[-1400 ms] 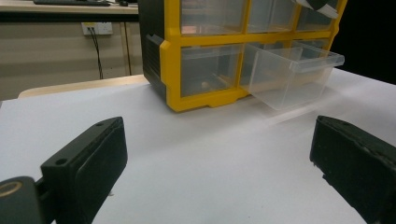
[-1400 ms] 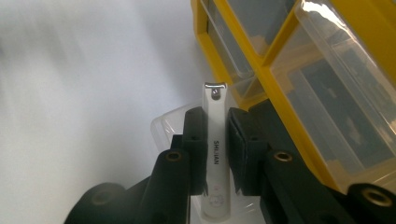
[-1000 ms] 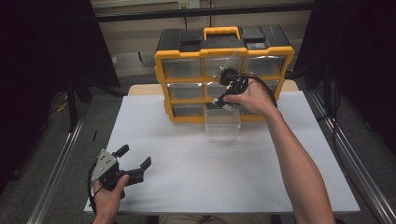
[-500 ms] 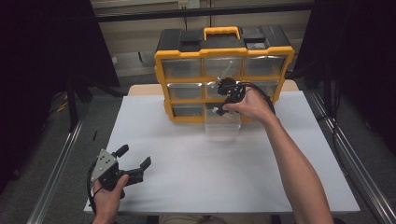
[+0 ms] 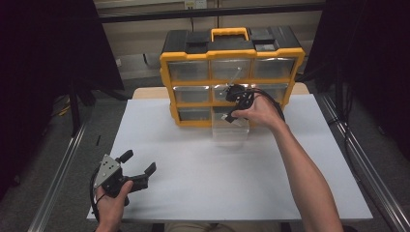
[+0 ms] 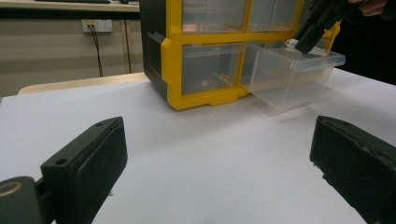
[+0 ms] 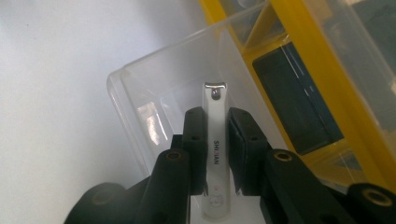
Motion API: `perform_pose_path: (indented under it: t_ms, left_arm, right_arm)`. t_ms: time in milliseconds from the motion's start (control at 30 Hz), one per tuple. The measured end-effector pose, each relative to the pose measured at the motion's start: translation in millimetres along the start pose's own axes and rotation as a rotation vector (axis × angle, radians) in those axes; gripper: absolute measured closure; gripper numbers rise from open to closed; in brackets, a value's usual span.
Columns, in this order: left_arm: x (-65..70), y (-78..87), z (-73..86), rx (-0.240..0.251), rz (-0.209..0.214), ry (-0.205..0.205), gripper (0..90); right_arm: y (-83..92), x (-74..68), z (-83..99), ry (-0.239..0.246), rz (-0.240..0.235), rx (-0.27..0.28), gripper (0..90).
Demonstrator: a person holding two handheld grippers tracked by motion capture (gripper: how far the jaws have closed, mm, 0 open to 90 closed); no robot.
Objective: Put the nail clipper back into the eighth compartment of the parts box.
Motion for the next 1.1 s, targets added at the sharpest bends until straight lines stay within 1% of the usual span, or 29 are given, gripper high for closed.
perform_pose_path:
  t_ms: [67, 100, 200, 300, 333, 367, 400, 433, 467, 500, 600, 667, 700, 733, 767, 800, 867, 900, 933, 967, 1067, 1100]
  left_arm:
    - [-0.3, 0.0, 0.1, -0.004, 0.0, -0.003, 4.1]
    - [-0.2, 0.0, 0.1, -0.002, 0.002, -0.003, 4.1]
    - [-0.1, 0.0, 0.0, -0.001, 0.001, -0.002, 4.1]
    - [-0.3, 0.2, -0.1, -0.001, 0.002, -0.002, 4.1]
    - [-0.4, 0.1, -0.1, -0.001, 0.003, -0.002, 4.1]
    - [-0.4, 0.1, 0.0, -0.002, 0.002, -0.002, 4.2]
    - [-0.4, 0.1, 0.0, -0.002, 0.002, -0.002, 4.1]
    - [-0.5, 0.0, 0.0, -0.003, 0.002, -0.002, 4.1]
    - [-0.5, 0.0, 0.0, -0.002, 0.003, -0.001, 4.1]
    - [-0.5, 0.1, -0.1, -0.002, 0.002, -0.001, 4.1]
    - [-0.5, 0.8, -0.3, -0.001, -0.005, -0.01, 4.1]
    - [-0.6, 0.8, -0.3, -0.001, -0.006, -0.012, 4.1]
    - [-0.5, 0.1, -0.1, -0.002, 0.002, -0.003, 4.1]
    - [-0.5, 0.1, -0.1, -0.002, 0.002, -0.003, 4.1]
    - [-1.0, 0.3, -0.1, -0.005, -0.006, -0.011, 4.1]
    - [-0.5, 0.1, 0.0, -0.005, -0.002, -0.006, 4.1]
    - [-0.4, 0.2, 0.0, -0.004, -0.002, -0.007, 4.1]
    - [-0.5, 0.2, 0.0, -0.005, -0.002, -0.009, 4.1]
    - [-0.6, 0.1, 0.0, -0.007, -0.001, -0.01, 4.2]
    - [-0.5, 0.2, 0.0, -0.005, -0.002, -0.009, 4.1]
    - [-1.1, 0.3, -0.1, -0.006, -0.005, -0.012, 4.1]
    - [-0.9, 0.2, 0.0, -0.006, -0.002, -0.008, 4.1]
  right_arm:
    - [-2.7, 0.3, 1.0, -0.003, -0.004, -0.004, 77.5]
    - [-4.8, -0.1, 1.4, -0.012, -0.004, -0.003, 77.5]
    - [-6.6, -0.1, 2.2, -0.014, -0.009, 0.0, 77.5]
    - [-8.4, 0.5, 5.0, -0.012, -0.005, -0.012, 77.5]
    - [-8.4, -0.3, 5.8, -0.033, -0.002, -0.015, 77.5]
    - [-9.4, 0.9, 6.7, -0.02, -0.006, -0.007, 77.5]
    - [-10.6, 0.5, 7.5, -0.033, -0.006, -0.01, 77.5]
    - [-10.6, 0.5, 7.5, -0.033, -0.006, -0.01, 77.5]
    - [-12.3, 1.3, 8.5, -0.021, -0.005, -0.009, 77.5]
    - [-13.5, 1.6, 9.9, -0.023, 0.001, -0.022, 77.5]
    - [-19.4, 1.8, 12.1, -0.038, -0.007, -0.022, 77.5]
    - [-21.0, 1.8, 12.3, -0.034, -0.007, -0.021, 77.5]
    - [-22.4, 1.0, 12.6, -0.038, -0.014, -0.037, 77.5]
    - [-23.8, 2.0, 12.6, -0.029, -0.012, -0.033, 77.5]
    - [-23.8, 2.0, 12.6, -0.029, -0.012, -0.033, 77.5]
    - [-25.1, 0.8, 12.8, -0.035, -0.023, -0.028, 77.4]
    - [-25.9, 0.8, 12.8, -0.032, -0.023, -0.025, 77.4]
    - [-28.1, 0.7, 12.2, -0.03, -0.013, -0.033, 77.4]
    - [-28.3, 1.0, 12.2, -0.02, -0.031, -0.044, 77.3]
    - [-30.0, 0.5, 12.0, -0.028, -0.017, -0.031, 77.1]
    - [-30.5, 0.5, 11.8, -0.022, -0.019, -0.031, 75.3]
    - [-30.1, 0.8, 11.4, -0.041, -0.008, -0.01, 71.8]
Point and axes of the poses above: each handheld gripper's, and its own axes: y roughly backward along the jaws, z roughly out of its underside, x roughly to its right, the point moved 1 cm from there along -y, roughly forward along the jaws, and after that the axes turned 5 degrees about y, right-handed, at the moved point
